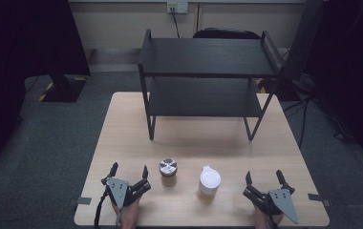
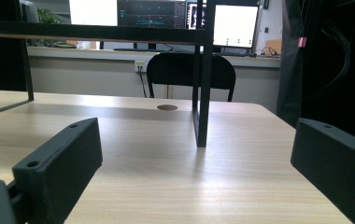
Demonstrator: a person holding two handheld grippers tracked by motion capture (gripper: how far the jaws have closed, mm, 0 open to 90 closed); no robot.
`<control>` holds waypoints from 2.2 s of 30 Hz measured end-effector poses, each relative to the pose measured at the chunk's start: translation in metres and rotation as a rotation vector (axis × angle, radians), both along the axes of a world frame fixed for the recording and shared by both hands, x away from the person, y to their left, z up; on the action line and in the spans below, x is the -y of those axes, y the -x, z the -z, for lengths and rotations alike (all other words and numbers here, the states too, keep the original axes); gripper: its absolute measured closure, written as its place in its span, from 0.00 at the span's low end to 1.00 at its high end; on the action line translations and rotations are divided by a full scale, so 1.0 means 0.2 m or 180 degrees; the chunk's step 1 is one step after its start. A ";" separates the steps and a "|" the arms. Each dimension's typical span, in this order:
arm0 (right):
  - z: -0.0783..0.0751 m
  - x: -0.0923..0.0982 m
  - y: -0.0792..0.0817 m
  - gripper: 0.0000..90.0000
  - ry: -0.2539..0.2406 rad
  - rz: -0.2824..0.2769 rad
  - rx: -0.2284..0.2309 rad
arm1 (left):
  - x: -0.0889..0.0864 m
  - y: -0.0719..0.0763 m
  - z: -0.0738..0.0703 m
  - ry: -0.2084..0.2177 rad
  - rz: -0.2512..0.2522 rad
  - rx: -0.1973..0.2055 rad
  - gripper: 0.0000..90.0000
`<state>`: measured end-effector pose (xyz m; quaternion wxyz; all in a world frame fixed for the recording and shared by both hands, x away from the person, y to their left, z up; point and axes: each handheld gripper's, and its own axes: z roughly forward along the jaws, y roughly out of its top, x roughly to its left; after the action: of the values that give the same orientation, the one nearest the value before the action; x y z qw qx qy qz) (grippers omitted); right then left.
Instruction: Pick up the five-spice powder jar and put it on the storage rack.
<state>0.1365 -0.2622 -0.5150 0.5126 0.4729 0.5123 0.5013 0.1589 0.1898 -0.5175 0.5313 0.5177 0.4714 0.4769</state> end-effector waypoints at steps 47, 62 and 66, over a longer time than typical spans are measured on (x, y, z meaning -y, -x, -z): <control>0.00 -0.01 0.00 0.01 -0.0114 0.0089 -0.0014 | 0.00 0.00 0.00 -0.0003 0.0002 0.0000 0.00; 0.00 -0.01 0.00 0.01 -0.0114 0.0094 -0.0014 | 0.01 0.01 -0.02 -0.0008 0.0063 0.0068 0.00; 0.00 -0.01 0.00 0.01 -0.0113 0.0094 -0.0014 | 0.00 0.02 -0.04 0.0060 0.0127 0.0138 0.00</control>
<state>0.1372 -0.2599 -0.5147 0.5103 0.4905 0.4974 0.5016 0.1540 0.1902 -0.5093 0.5556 0.5115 0.4539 0.4729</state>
